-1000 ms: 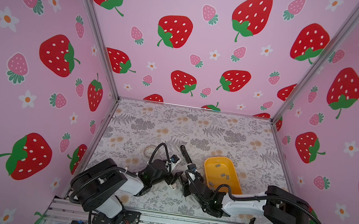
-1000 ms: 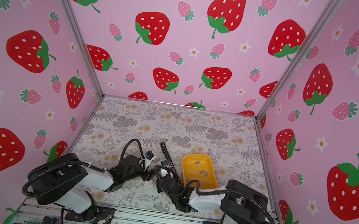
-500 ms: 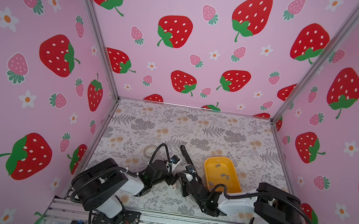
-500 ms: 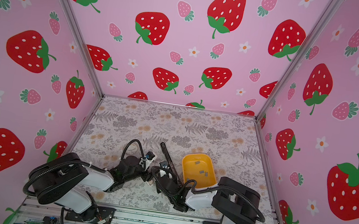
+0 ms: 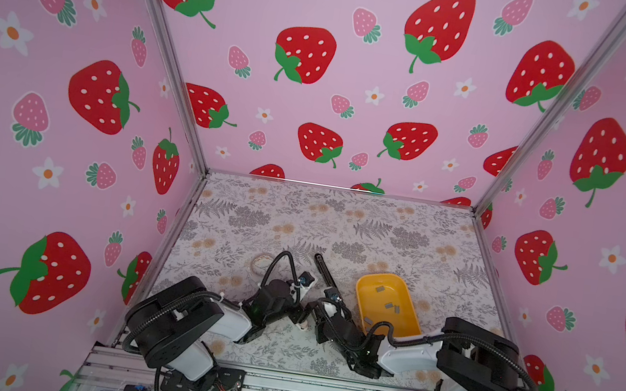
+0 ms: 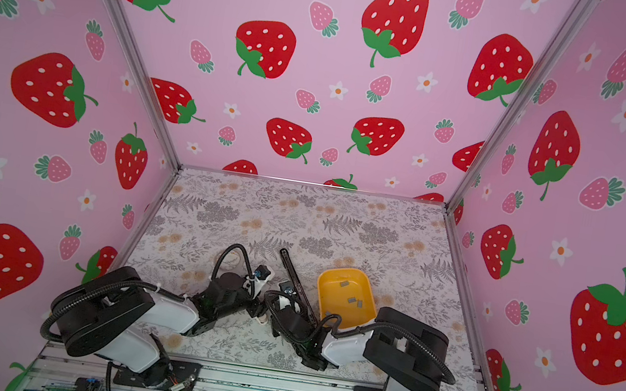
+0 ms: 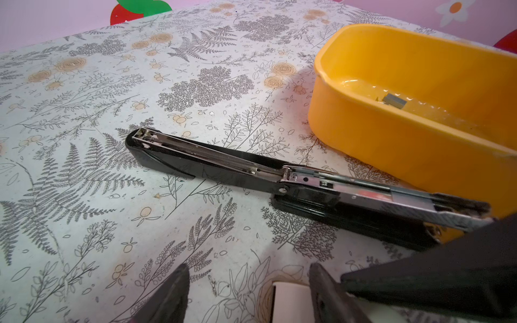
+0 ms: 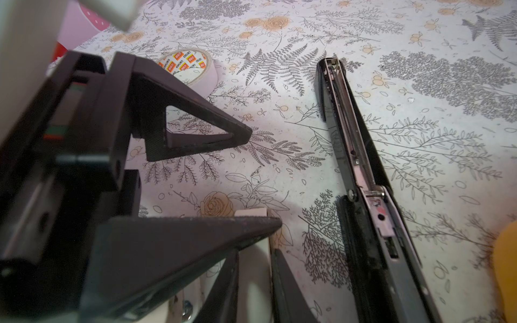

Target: Load the staples into the stapler

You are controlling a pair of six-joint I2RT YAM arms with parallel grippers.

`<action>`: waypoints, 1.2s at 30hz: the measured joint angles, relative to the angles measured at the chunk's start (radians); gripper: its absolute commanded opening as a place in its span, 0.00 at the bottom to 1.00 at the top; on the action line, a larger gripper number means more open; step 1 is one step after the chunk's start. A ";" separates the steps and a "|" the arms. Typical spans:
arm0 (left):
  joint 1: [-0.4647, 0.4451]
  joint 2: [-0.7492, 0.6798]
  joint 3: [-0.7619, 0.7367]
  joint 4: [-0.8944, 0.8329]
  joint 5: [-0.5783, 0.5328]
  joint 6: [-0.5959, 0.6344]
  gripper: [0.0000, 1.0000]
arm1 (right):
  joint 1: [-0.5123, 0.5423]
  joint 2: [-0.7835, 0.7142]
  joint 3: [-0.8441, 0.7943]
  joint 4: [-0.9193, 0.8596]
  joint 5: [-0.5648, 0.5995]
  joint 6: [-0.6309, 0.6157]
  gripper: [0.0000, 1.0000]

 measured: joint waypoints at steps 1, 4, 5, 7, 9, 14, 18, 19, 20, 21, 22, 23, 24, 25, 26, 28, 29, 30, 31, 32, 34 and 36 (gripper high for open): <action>-0.001 0.000 0.000 0.000 -0.003 0.002 0.69 | 0.000 0.003 -0.003 0.009 0.000 0.004 0.23; -0.003 0.000 0.000 0.000 -0.007 0.003 0.69 | 0.000 0.013 -0.014 0.043 0.001 0.013 0.23; -0.003 0.000 0.000 0.000 -0.009 0.004 0.69 | 0.000 0.016 -0.018 0.055 0.001 0.015 0.23; -0.005 0.000 0.000 0.000 -0.013 0.006 0.69 | 0.000 0.025 -0.025 0.078 0.002 0.023 0.23; -0.005 -0.001 0.000 -0.001 -0.014 0.007 0.69 | 0.000 0.032 -0.027 0.096 0.006 0.031 0.23; -0.007 -0.001 0.000 -0.003 -0.027 0.013 0.69 | 0.000 0.061 -0.038 0.146 0.014 0.042 0.23; -0.008 -0.001 0.000 -0.004 -0.041 0.014 0.69 | 0.000 0.098 -0.053 0.218 0.023 0.059 0.22; -0.008 -0.001 0.001 -0.005 -0.047 0.014 0.69 | 0.000 0.107 -0.053 0.236 0.026 0.061 0.22; -0.008 -0.001 0.002 -0.008 -0.051 0.014 0.69 | 0.000 0.116 -0.053 0.251 0.029 0.063 0.22; -0.008 -0.002 0.003 -0.010 -0.055 0.015 0.69 | 0.000 0.123 -0.053 0.264 0.032 0.065 0.22; -0.008 -0.002 0.003 -0.011 -0.058 0.016 0.69 | 0.000 0.127 -0.053 0.272 0.034 0.066 0.22; -0.008 -0.002 0.003 -0.011 -0.058 0.016 0.69 | 0.000 0.129 -0.053 0.275 0.036 0.066 0.22; -0.009 -0.003 0.003 -0.012 -0.060 0.016 0.69 | 0.000 0.128 -0.053 0.275 0.036 0.065 0.22; -0.010 -0.006 0.003 -0.017 -0.064 0.015 0.69 | 0.000 0.126 -0.053 0.274 0.036 0.064 0.22; -0.012 -0.011 0.004 -0.023 -0.067 0.014 0.69 | 0.000 0.118 -0.051 0.269 0.034 0.063 0.23; -0.020 -0.032 0.004 -0.050 -0.074 0.008 0.69 | -0.001 0.086 -0.048 0.220 0.031 0.055 0.24; -0.024 -0.047 0.005 -0.071 -0.079 0.003 0.69 | -0.001 0.063 -0.047 0.185 0.029 0.050 0.25; -0.027 -0.067 0.006 -0.096 -0.087 -0.003 0.70 | -0.001 0.038 -0.047 0.143 0.029 0.042 0.26; -0.029 -0.089 0.008 -0.121 -0.097 -0.008 0.70 | -0.001 0.009 -0.046 0.098 0.029 0.034 0.27; -0.030 -0.109 0.011 -0.144 -0.106 -0.013 0.70 | -0.001 -0.017 -0.045 0.063 0.030 0.027 0.28; -0.031 -0.152 0.024 -0.195 -0.124 -0.025 0.71 | -0.001 -0.079 -0.043 -0.011 0.031 0.012 0.29; -0.031 -0.190 0.036 -0.236 -0.139 -0.039 0.71 | -0.001 -0.142 -0.043 -0.070 0.034 0.002 0.31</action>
